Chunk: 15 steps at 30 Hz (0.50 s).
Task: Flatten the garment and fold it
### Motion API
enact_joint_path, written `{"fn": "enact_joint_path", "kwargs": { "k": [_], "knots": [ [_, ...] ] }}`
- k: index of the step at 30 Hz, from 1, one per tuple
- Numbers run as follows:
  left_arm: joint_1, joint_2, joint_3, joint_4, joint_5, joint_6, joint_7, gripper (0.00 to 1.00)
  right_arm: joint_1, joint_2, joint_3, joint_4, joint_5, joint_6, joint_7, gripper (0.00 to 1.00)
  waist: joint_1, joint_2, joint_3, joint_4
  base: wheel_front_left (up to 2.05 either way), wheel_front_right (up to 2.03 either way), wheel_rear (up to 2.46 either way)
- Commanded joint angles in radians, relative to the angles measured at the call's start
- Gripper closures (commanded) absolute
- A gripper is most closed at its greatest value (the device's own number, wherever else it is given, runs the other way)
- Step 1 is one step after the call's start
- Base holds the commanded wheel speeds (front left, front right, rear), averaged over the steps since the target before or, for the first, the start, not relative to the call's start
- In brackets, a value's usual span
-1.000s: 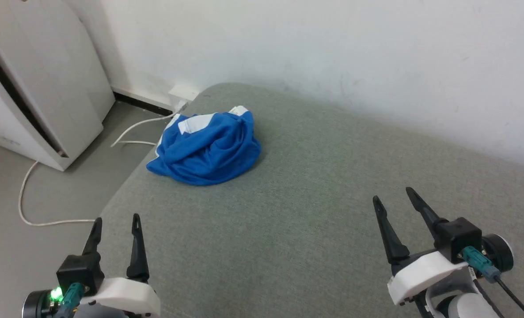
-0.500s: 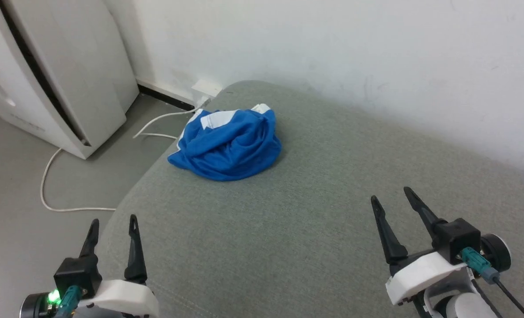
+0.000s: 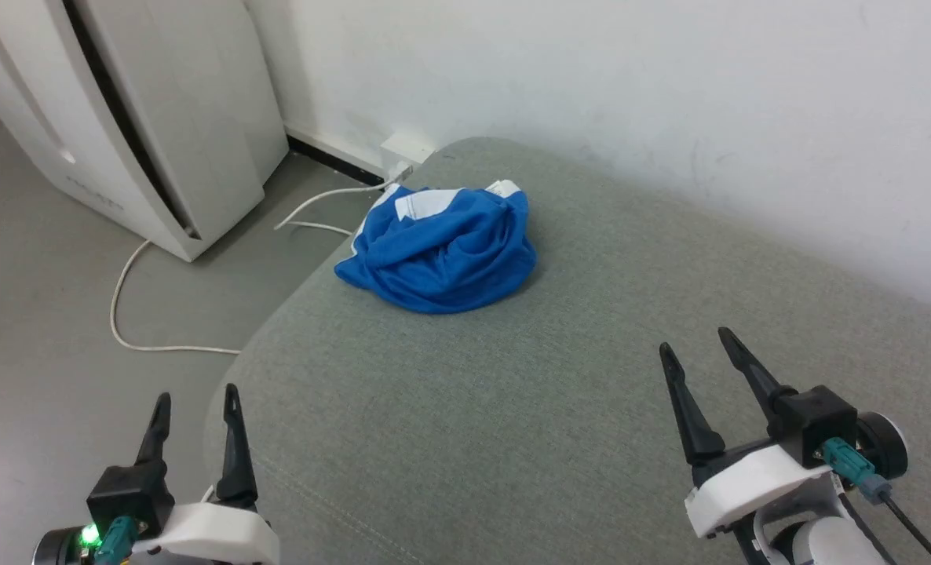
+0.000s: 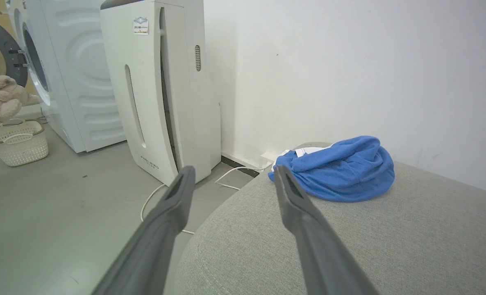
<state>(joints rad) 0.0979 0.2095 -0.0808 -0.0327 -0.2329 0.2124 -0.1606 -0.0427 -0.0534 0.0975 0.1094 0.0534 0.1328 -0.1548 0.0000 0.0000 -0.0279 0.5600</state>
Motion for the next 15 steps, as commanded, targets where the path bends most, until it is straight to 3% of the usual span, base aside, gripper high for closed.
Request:
{"fn": "enact_joint_path", "kwargs": {
  "k": [1, 8, 15],
  "knots": [
    [0.003, 0.007, -0.002, -0.003, -0.01, 0.001, -0.011, 0.0, -0.019, 0.003, -0.002, 0.0, 0.005, -0.002, -0.008, 0.0, 0.0, 0.0, 0.008, 0.005, 0.0, 0.0, 0.0],
    [-0.103, 0.011, -0.004, -0.001, -0.059, -0.045, 0.005, 0.0, -0.05, 0.003, -0.015, -0.034, -0.026, -0.002, 0.016, 0.0, 0.0, 0.0, 0.1, -0.015, 0.0, 0.0, 0.0],
    [-0.365, 0.044, 0.005, 0.101, -0.159, -0.132, 0.131, 0.0, -0.139, 0.003, 0.002, -0.102, -0.101, -0.002, 0.065, 0.0, 0.0, 0.0, 0.314, -0.1, 0.0, 0.0, 0.0]
  ]
}}
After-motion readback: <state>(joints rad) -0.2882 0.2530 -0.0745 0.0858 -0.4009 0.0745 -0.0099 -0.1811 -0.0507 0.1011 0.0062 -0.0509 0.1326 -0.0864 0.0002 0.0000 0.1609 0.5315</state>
